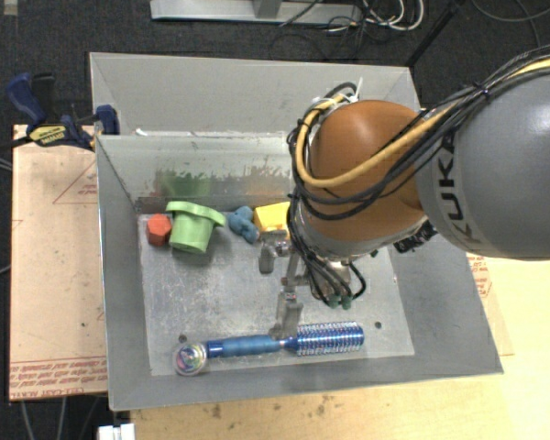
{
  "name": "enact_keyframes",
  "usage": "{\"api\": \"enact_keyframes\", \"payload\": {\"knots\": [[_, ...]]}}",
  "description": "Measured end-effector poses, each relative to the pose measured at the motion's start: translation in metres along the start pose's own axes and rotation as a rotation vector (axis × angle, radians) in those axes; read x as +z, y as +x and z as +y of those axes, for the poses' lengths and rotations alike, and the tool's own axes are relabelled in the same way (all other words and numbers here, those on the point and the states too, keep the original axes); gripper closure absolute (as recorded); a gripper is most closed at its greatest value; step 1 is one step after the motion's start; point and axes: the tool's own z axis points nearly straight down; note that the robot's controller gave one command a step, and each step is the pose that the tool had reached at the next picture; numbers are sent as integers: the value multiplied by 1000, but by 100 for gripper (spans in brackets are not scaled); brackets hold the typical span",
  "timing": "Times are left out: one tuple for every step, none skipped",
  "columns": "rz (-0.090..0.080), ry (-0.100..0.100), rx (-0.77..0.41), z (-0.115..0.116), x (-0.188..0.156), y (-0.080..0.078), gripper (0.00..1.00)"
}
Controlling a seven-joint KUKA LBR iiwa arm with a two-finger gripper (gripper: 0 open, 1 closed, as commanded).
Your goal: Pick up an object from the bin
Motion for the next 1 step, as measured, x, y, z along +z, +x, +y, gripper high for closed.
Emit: {"api": "enact_keyframes", "payload": {"knots": [[7, 2, -115, -6, 141, -11, 0]]}}
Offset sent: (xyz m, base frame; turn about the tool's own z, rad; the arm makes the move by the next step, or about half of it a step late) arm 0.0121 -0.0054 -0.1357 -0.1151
